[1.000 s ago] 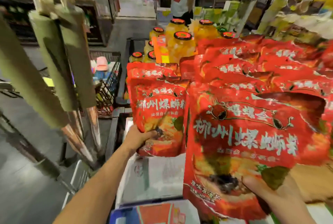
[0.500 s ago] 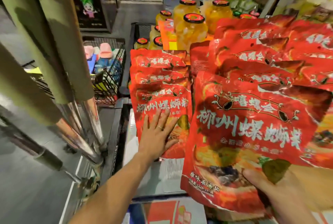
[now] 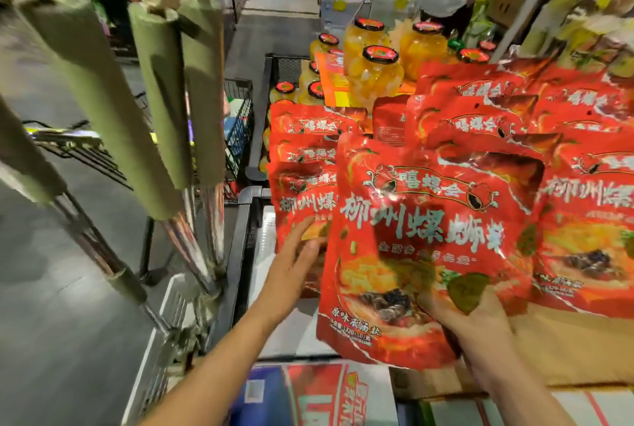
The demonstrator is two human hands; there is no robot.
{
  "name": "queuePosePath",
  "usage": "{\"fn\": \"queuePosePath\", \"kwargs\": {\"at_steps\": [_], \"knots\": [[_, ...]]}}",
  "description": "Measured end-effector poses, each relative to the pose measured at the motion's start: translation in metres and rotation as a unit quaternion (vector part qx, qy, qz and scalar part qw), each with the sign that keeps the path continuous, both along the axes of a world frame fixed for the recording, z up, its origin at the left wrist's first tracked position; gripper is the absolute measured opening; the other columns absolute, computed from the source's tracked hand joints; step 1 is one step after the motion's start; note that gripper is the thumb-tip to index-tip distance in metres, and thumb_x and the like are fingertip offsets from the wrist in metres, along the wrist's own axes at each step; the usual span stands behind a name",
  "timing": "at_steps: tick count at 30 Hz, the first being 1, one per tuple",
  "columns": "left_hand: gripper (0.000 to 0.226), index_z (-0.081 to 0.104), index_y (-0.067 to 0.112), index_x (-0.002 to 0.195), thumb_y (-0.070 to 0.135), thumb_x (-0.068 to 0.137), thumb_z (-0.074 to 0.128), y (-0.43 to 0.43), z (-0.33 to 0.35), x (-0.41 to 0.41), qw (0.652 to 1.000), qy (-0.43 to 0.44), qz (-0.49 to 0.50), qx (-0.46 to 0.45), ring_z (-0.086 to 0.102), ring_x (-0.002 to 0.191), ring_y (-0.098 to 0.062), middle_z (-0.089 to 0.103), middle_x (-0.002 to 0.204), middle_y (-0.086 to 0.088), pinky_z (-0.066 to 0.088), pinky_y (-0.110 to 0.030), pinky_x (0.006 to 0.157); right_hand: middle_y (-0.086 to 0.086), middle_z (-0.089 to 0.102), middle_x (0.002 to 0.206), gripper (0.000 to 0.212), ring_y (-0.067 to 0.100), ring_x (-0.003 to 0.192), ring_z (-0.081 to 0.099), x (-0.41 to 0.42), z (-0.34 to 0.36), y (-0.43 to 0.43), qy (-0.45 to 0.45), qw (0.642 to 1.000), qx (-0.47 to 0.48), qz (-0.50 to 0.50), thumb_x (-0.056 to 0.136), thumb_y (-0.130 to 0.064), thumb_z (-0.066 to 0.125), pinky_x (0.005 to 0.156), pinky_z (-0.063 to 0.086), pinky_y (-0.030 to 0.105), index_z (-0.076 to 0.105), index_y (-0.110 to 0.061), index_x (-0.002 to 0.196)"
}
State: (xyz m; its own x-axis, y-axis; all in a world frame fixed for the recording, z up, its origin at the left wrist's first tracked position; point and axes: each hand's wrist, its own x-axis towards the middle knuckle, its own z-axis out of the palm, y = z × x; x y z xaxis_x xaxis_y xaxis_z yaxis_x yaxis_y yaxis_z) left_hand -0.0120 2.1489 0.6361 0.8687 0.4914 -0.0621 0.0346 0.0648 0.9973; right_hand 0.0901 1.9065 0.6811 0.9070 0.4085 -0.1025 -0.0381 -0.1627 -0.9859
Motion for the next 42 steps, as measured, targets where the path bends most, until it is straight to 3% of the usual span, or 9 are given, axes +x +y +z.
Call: {"fn": "queuePosePath", "kwargs": {"at_steps": [7,10,12,14,17,20,25,34,42], "knots": [[0.109,0.006,0.047,0.152,0.035,0.075,0.083,-0.009,0.013,-0.044,0.993,-0.017,0.027,0.113,0.042,0.132,0.014,0.039,0.141,0.045,0.039,-0.010,0.103,-0.018,0.071,0.101,0.069,-0.011,0.089,0.065,-0.010,-0.007,0.068,-0.036,0.997,-0.038,0.061,0.054,-0.045,0.093,0.078,0.048,0.013,0.060,-0.029,0.111],[0.114,-0.006,0.049,0.149,0.026,0.080,0.081,-0.002,-0.011,-0.039,0.980,0.017,0.088,0.178,0.027,0.129,0.028,0.022,0.147,0.043,0.027,0.003,0.100,-0.012,0.057,0.136,0.109,0.009,0.121,0.058,-0.009,-0.031,0.096,-0.123,0.981,-0.152,0.005,0.055,-0.066,0.085,0.103,0.046,0.033,0.031,-0.039,0.145],[0.112,-0.007,0.049,0.149,0.037,0.078,0.079,0.003,-0.033,-0.031,0.974,0.037,0.107,0.199,0.025,0.126,0.032,0.018,0.147,0.039,0.025,0.006,0.096,-0.004,0.039,0.156,0.117,0.018,0.137,0.044,-0.007,-0.051,0.109,-0.185,0.966,-0.179,-0.031,0.066,-0.047,0.087,0.114,0.036,0.037,0.012,-0.038,0.155],[0.113,-0.001,0.043,0.156,0.054,0.072,0.074,0.005,-0.054,-0.022,0.962,0.080,0.098,0.243,0.033,0.129,0.021,0.025,0.155,0.018,0.025,0.004,0.097,0.010,0.022,0.162,0.117,0.023,0.146,0.027,-0.008,-0.079,0.118,-0.223,0.952,-0.209,-0.035,0.074,-0.031,0.085,0.118,0.021,0.031,0.004,-0.028,0.158],[0.117,0.002,0.035,0.159,0.066,0.073,0.074,0.007,-0.092,-0.013,0.940,0.127,0.048,0.313,0.037,0.141,-0.022,0.007,0.165,-0.018,0.013,-0.001,0.105,0.011,-0.013,0.165,0.119,0.034,0.152,0.003,-0.013,-0.124,0.121,-0.240,0.916,-0.317,0.058,0.082,-0.035,0.074,0.121,0.021,0.048,-0.023,-0.046,0.149],[0.114,-0.007,0.043,0.157,0.088,0.072,0.053,0.010,-0.111,-0.011,0.928,0.118,0.043,0.351,0.026,0.143,-0.016,-0.003,0.166,-0.017,0.028,-0.017,0.109,-0.004,-0.038,0.157,0.112,0.030,0.153,-0.009,-0.011,-0.142,0.112,-0.219,0.912,-0.333,0.090,0.082,-0.042,0.066,0.120,0.021,0.052,-0.026,-0.052,0.146],[0.139,0.001,0.030,0.160,0.095,0.054,0.063,0.014,-0.133,-0.029,0.879,0.158,0.028,0.449,0.041,0.136,-0.048,-0.006,0.166,-0.021,0.043,-0.057,0.106,-0.009,-0.044,0.153,0.113,0.023,0.149,-0.025,-0.022,-0.146,0.093,-0.217,0.900,-0.354,0.131,0.077,-0.044,0.061,0.120,0.016,0.050,-0.031,-0.053,0.143],[0.140,0.002,0.033,0.160,0.071,0.054,0.084,0.012,-0.141,-0.008,0.851,0.191,0.067,0.484,0.039,0.135,-0.052,0.004,0.164,-0.023,0.043,-0.057,0.103,-0.010,-0.048,0.150,0.116,0.024,0.146,-0.032,-0.018,-0.154,0.106,-0.231,0.889,-0.376,0.122,0.084,-0.029,0.066,0.121,0.014,0.043,-0.031,-0.054,0.142],[0.131,-0.018,0.048,0.153,0.071,0.065,0.077,-0.013,-0.130,-0.018,0.836,0.269,0.076,0.473,-0.001,0.153,-0.034,0.001,0.165,-0.024,0.013,-0.055,0.119,0.000,-0.049,0.150,0.110,0.028,0.148,-0.027,-0.030,-0.142,0.100,-0.232,0.855,-0.450,0.109,0.093,-0.039,0.061,0.123,0.010,0.047,-0.038,-0.048,0.139]]}}
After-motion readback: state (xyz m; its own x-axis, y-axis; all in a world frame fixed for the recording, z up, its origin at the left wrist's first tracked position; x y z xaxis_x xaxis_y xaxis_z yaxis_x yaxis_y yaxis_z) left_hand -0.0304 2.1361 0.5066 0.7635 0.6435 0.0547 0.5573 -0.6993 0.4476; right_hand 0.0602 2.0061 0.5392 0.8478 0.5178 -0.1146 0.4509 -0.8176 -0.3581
